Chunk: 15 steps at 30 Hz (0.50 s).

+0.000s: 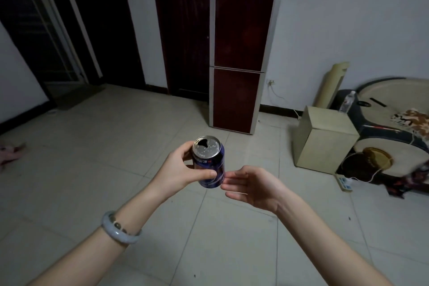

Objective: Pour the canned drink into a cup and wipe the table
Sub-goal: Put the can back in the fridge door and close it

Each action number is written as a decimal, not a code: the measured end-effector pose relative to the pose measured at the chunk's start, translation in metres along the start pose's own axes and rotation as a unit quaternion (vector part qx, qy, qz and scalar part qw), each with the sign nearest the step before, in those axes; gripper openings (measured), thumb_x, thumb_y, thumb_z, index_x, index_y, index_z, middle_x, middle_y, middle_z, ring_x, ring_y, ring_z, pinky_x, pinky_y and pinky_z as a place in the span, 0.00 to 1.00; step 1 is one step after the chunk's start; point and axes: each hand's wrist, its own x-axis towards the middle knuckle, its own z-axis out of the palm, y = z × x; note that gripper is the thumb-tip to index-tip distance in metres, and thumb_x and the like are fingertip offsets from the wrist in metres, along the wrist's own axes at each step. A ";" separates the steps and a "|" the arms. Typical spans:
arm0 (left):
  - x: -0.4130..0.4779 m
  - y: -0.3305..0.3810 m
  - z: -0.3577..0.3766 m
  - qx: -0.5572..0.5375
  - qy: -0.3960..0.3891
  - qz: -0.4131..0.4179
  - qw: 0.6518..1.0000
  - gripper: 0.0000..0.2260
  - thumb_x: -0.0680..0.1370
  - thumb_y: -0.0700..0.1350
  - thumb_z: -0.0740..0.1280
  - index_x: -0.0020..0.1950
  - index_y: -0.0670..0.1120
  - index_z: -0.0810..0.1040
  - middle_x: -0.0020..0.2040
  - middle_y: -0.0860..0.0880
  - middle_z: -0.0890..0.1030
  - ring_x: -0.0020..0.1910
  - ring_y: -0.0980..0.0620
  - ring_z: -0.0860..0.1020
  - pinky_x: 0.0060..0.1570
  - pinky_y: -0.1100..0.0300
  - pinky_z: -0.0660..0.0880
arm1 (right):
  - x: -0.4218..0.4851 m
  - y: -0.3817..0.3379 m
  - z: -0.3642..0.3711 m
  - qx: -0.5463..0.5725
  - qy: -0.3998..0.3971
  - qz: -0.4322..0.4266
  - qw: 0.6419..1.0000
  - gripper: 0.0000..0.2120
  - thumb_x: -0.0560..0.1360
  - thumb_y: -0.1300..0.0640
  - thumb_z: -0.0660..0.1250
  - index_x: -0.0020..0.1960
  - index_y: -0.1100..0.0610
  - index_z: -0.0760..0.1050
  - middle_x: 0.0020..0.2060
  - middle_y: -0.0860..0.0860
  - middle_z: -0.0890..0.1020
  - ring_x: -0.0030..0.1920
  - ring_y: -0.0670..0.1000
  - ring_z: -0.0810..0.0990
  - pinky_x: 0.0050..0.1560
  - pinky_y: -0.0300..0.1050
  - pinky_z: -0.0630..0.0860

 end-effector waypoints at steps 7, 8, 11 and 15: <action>0.064 -0.020 -0.067 -0.014 -0.013 -0.001 1.000 0.33 0.53 0.53 0.78 0.57 0.49 0.77 0.52 0.52 0.82 0.53 0.58 0.79 0.52 0.67 0.72 | 0.065 -0.036 0.048 0.004 0.010 -0.004 1.000 0.11 0.73 0.62 0.59 0.50 0.64 0.78 0.46 0.58 0.81 0.46 0.54 0.81 0.51 0.48 0.78; 0.073 -0.024 -0.074 -0.017 -0.013 -0.003 1.000 0.33 0.53 0.53 0.78 0.57 0.49 0.77 0.52 0.52 0.82 0.53 0.57 0.79 0.53 0.65 0.72 | 0.074 -0.042 0.054 0.002 0.010 -0.003 1.000 0.11 0.73 0.62 0.59 0.50 0.64 0.78 0.45 0.58 0.81 0.46 0.54 0.81 0.51 0.48 0.78; 0.103 -0.038 -0.092 -0.031 -0.009 -0.014 0.999 0.33 0.53 0.52 0.79 0.56 0.48 0.78 0.52 0.51 0.83 0.54 0.54 0.79 0.56 0.60 0.73 | 0.103 -0.058 0.063 -0.006 0.010 -0.004 1.000 0.11 0.73 0.62 0.59 0.49 0.64 0.77 0.45 0.58 0.81 0.46 0.54 0.81 0.51 0.48 0.77; 0.146 -0.059 -0.108 -0.050 -0.011 -0.022 0.998 0.31 0.53 0.52 0.78 0.55 0.47 0.78 0.52 0.50 0.83 0.53 0.55 0.79 0.54 0.63 0.73 | 0.147 -0.083 0.066 -0.011 0.016 -0.002 1.000 0.11 0.73 0.62 0.59 0.50 0.64 0.77 0.44 0.58 0.82 0.46 0.54 0.81 0.52 0.48 0.77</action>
